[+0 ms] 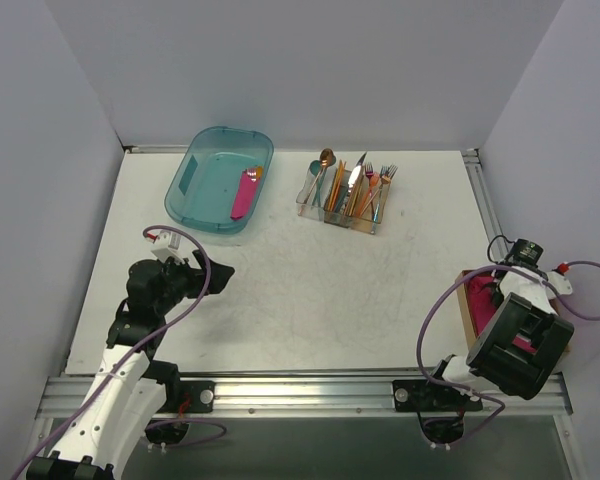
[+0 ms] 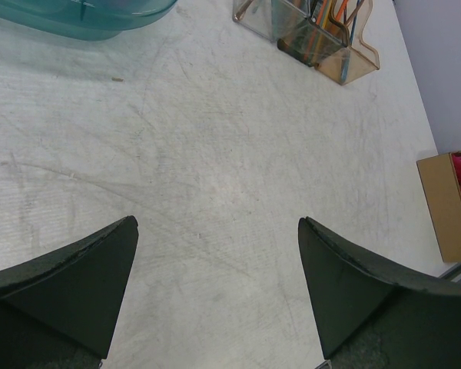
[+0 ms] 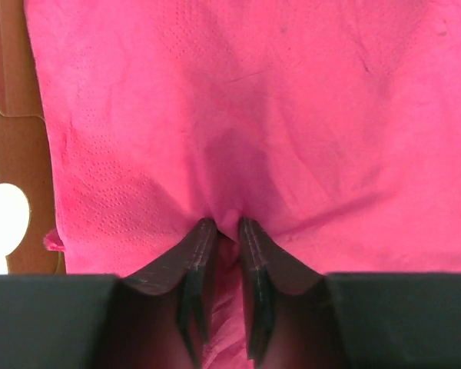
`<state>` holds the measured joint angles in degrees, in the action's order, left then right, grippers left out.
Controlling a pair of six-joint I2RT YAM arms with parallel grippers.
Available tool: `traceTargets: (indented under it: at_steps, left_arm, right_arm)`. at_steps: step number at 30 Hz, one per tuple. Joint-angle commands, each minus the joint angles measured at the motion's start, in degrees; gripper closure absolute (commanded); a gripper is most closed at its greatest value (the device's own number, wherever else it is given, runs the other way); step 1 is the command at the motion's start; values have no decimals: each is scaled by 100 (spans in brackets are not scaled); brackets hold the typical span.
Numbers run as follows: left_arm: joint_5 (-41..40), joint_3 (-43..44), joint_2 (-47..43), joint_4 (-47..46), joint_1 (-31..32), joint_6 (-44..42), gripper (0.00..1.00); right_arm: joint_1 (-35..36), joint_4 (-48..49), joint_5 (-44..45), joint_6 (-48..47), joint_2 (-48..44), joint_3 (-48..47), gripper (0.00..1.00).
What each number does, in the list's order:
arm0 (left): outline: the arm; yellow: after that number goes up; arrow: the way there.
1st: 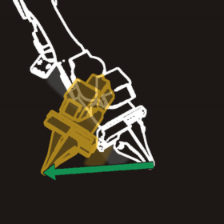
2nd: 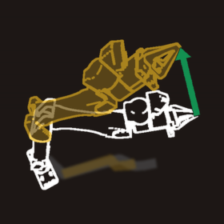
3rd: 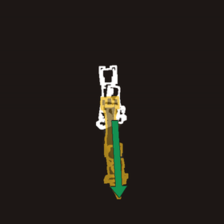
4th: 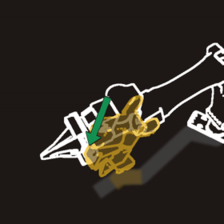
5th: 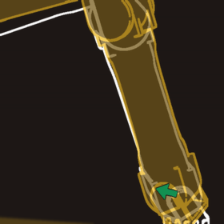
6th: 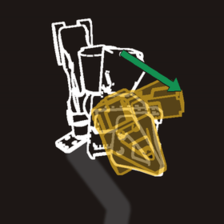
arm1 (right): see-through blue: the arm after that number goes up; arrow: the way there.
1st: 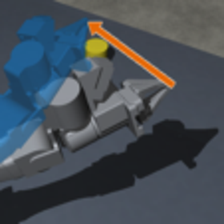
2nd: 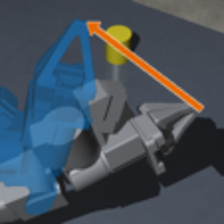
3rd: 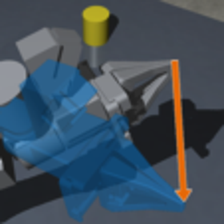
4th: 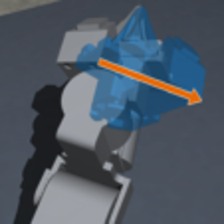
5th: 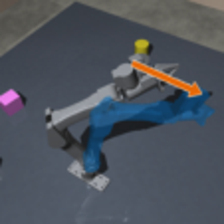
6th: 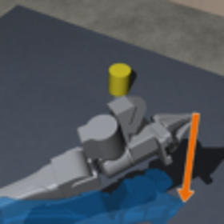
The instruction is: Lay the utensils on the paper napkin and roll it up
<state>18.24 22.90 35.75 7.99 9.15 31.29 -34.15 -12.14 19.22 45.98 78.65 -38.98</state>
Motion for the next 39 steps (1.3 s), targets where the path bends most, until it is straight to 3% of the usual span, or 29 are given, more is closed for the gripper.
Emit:
traceTargets:
  at_steps: [1,2,16,24,32,37,39]
  left_arm:
    - [83,-4,-33,-210,-45,18,6]
    - [83,-4,-24,-219,-36,18,6]
    - [119,-4,-33,-219,-36,18,6]
    - [145,-13,-94,-228,-36,18,6]
    - [153,-22,-129,-227,-36,18,6]
    - [171,-40,-103,-272,-45,26,6]
    - [189,-48,-77,-306,-36,26,6]
  right_arm:
    - [-48,28,99,78,-8,119,84]
    - [-48,-25,108,78,-51,110,88]
    - [-48,-824,196,-89,-966,-312,89]
    - [-39,-1000,-795,-396,-1466,-470,93]
    - [-21,-1089,-964,-580,-1511,-461,86]
    - [5,-905,-1359,-704,-1546,-347,88]
    - [66,-773,-1719,-923,-1607,-329,80]
